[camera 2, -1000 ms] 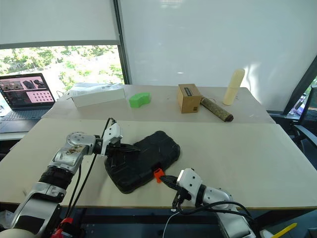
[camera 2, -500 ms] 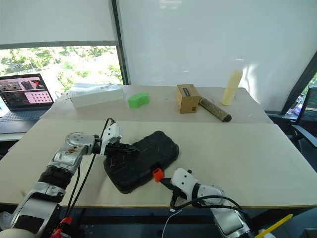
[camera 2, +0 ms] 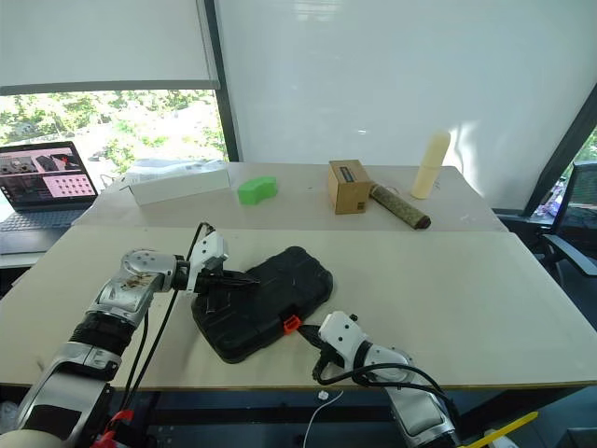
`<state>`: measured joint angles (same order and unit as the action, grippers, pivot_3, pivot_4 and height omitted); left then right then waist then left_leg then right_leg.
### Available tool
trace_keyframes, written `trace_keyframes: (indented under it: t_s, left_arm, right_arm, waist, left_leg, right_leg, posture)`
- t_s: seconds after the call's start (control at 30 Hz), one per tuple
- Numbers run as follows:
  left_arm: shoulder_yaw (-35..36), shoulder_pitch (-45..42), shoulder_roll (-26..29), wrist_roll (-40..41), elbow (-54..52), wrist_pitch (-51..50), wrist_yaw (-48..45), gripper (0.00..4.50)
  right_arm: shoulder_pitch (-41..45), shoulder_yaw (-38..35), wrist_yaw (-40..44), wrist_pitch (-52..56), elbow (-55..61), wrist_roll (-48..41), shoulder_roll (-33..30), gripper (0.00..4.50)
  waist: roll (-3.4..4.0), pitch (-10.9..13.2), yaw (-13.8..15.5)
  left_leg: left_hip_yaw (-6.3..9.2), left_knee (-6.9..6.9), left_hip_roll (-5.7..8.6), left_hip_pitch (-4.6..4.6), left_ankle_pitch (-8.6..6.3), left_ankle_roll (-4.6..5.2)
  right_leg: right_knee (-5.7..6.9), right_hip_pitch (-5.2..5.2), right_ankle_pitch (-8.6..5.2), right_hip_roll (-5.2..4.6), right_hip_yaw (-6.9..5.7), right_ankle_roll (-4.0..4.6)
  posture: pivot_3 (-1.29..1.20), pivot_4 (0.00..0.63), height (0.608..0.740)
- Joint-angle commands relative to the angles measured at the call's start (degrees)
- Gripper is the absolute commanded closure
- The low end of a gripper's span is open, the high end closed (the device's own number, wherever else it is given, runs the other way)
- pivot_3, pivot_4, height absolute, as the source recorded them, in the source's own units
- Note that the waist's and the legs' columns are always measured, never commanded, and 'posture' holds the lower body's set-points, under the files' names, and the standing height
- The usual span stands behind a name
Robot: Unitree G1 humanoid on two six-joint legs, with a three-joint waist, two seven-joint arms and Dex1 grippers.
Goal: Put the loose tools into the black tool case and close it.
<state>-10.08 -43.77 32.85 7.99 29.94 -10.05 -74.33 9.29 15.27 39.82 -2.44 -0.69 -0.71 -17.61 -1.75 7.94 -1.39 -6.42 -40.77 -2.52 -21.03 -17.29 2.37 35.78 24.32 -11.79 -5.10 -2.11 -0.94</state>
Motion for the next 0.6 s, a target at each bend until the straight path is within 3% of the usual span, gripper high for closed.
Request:
trace_keyframes:
  t_s: [0.03,0.6]
  left_arm:
    - [-3.35,2.03,0.27,-3.57,2.65,-1.35,-0.3,4.5]
    - [-3.29,2.22,0.82,-3.47,3.64,-0.59,-0.53,4.5]
  right_arm:
    - [1.38,0.93,1.6,-2.62,0.65,-2.64,1.94,4.47]
    - [2.01,-2.03,1.84,-7.21,1.83,-6.05,5.92,4.47]
  waist:
    - [0.0,0.0,-0.03]
    - [0.05,0.04,-0.15]
  left_leg:
    - [0.0,0.01,-0.01,0.0,0.0,0.0]
    - [0.0,0.09,-0.11,-0.1,0.0,-0.01]
  right_leg:
    - [0.01,0.01,-0.01,0.01,0.0,0.02]
    - [0.07,0.18,-0.08,0.13,0.0,0.19]
  posture:
    - [0.0,0.15,0.74]
    - [0.0,0.15,0.74]
